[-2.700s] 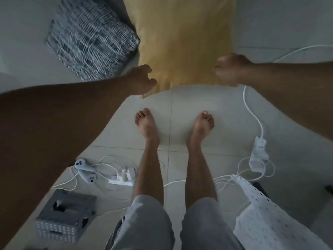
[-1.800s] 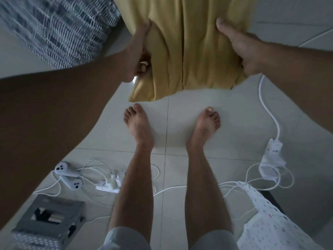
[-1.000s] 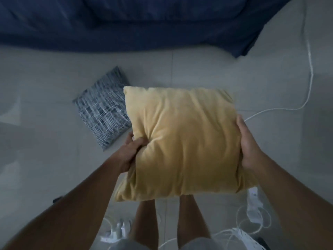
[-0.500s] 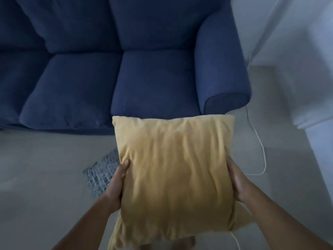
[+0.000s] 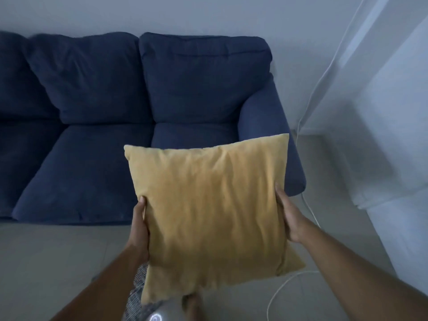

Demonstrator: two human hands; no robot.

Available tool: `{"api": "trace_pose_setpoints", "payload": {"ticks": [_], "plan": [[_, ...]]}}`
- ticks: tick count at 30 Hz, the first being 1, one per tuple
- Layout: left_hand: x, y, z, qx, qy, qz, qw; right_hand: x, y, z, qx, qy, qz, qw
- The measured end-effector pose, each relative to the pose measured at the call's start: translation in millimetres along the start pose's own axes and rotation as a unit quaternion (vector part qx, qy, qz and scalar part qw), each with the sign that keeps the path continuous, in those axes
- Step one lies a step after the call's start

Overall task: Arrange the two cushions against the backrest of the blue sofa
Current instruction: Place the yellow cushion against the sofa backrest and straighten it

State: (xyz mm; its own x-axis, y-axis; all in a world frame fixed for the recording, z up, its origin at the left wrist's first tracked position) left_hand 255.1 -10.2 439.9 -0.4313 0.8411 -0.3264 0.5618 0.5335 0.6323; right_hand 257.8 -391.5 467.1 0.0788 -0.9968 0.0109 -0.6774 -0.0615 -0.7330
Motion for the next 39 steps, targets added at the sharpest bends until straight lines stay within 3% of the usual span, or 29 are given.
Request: {"api": "trace_pose_setpoints", "payload": {"ticks": [7,14,29,39], "plan": [[-44.0,108.3,33.2,-0.035,-0.011,0.015,0.999,-14.2,-111.4,36.7,0.017,0.015,-0.009,1.000],[-101.0,176.1,66.7,-0.055,-0.044,0.016,0.997,-1.6,-185.9,74.0,0.049,0.014,-0.008,0.999],[-223.5,254.0,185.5,-0.068,-0.001,0.000,0.998,54.5,-294.4,220.9,0.093,0.043,0.075,0.992],[-255.2,292.4,260.0,-0.083,-0.006,-0.012,0.996,55.1,-338.4,295.0,0.096,0.045,0.058,0.993]]}}
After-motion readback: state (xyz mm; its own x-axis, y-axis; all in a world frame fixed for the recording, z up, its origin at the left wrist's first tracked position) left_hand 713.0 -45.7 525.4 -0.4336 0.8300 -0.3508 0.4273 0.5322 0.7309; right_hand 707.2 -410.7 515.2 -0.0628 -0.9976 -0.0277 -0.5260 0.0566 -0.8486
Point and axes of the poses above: each hand's wrist, its own z-axis towards the middle knuckle, its own x-axis out of the back of the hand, y = z × x, the point moved 3 cm from there along z, towards the middle knuckle, and after that the axes turned 12 degrees about -z, right-handed, at the moved point
